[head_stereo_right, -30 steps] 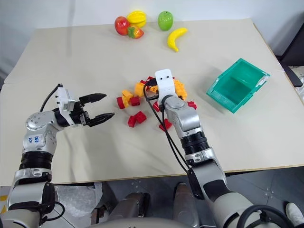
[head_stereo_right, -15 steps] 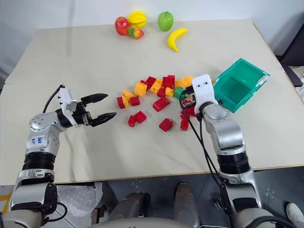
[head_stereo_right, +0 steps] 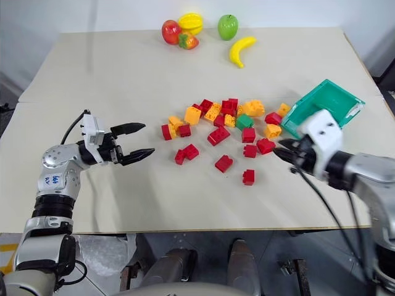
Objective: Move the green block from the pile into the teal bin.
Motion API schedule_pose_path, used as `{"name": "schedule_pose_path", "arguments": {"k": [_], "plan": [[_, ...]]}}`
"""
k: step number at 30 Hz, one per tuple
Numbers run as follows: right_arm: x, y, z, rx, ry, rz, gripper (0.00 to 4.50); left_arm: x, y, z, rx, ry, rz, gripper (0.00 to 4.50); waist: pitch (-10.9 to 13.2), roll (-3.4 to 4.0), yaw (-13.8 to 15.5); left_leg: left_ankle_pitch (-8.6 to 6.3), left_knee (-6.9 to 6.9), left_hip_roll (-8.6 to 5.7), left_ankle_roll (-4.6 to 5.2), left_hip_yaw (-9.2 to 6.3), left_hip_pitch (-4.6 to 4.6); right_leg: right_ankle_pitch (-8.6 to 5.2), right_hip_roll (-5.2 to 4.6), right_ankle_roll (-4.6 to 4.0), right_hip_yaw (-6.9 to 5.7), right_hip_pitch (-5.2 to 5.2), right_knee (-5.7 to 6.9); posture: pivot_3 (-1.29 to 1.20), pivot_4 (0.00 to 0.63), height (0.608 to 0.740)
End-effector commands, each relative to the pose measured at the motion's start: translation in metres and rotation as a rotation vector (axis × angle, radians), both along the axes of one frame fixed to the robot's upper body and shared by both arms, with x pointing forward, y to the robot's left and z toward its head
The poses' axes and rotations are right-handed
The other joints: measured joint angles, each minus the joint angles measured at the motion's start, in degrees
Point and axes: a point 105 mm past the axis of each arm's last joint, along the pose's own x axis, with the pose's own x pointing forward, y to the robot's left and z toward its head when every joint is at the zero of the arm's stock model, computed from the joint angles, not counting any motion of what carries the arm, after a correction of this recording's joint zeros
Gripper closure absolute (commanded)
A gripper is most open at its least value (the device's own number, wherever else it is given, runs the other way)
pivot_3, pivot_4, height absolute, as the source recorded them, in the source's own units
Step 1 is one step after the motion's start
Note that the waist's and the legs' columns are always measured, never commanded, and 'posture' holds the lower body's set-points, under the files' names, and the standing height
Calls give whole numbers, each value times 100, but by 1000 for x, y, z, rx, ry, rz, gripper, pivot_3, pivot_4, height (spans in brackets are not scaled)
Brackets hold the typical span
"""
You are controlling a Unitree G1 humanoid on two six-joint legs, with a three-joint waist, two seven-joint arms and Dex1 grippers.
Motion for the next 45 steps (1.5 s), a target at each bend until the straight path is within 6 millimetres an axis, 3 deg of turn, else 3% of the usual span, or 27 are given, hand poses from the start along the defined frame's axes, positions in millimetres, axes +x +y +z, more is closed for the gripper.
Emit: {"name": "schedule_pose_path", "arguments": {"k": [1,6,7,11,15,20,24,30,33,40,45], "plan": [[-11,1,19,-4,-44,36,1812,1,-1,10,1,-38,-15,0,0,0,-35,0,0,2,0,2,0,1,0,1,1,0,-1,0,150,740],[-9,7,17,-9,-27,40,124,3,-3,11,1,-41,-25,0,1,-2,-33,1,8,5,-2,5,2,3,1,-1,1,0,-7,0,150,740],[-5,14,16,8,-27,49,30,3,-4,11,-1,-42,-27,0,1,-2,-32,1,9,4,-2,6,2,3,0,-1,2,0,-7,0,150,740],[19,34,13,60,-29,37,30,4,-7,11,-2,-44,-32,0,2,-3,-55,1,16,6,-3,12,3,7,0,-2,7,0,-11,0,150,740],[74,58,-3,69,49,-59,30,6,-11,13,-14,-56,-29,0,6,-5,-95,1,22,6,-3,21,4,16,2,-5,12,-1,-8,0,150,740],[115,69,-14,43,108,-123,30,4,-14,12,-21,-61,-30,0,6,-5,-64,3,26,7,-4,11,-6,23,3,-4,2,-6,3,0,150,740],[137,78,-20,44,141,-129,30,1,-14,11,-26,-64,-25,0,6,-4,-85,-5,59,-2,6,-2,-56,24,1,-4,-7,-33,4,0,150,740],[159,88,-30,20,174,-134,30,-4,-11,8,-30,-61,-6,0,6,-3,-210,-9,62,-7,12,-2,-56,26,-4,-4,-10,-35,7,0,150,740],[165,90,-28,35,168,-151,571,-5,-11,8,-32,-61,-2,0,7,-3,-229,-9,68,-7,12,-2,-56,26,-3,-4,-10,-35,13,0,150,740],[156,98,5,86,81,-84,2876,-6,-17,9,-47,-56,-18,0,8,0,-230,-10,81,-5,7,0,-56,26,-2,-3,-8,-38,26,0,150,740],[137,96,26,111,10,-63,3019,-6,-31,11,-59,-54,-60,0,8,0,-213,-10,83,-5,7,-1,-56,26,-2,-4,-8,-38,27,0,150,740]]}}
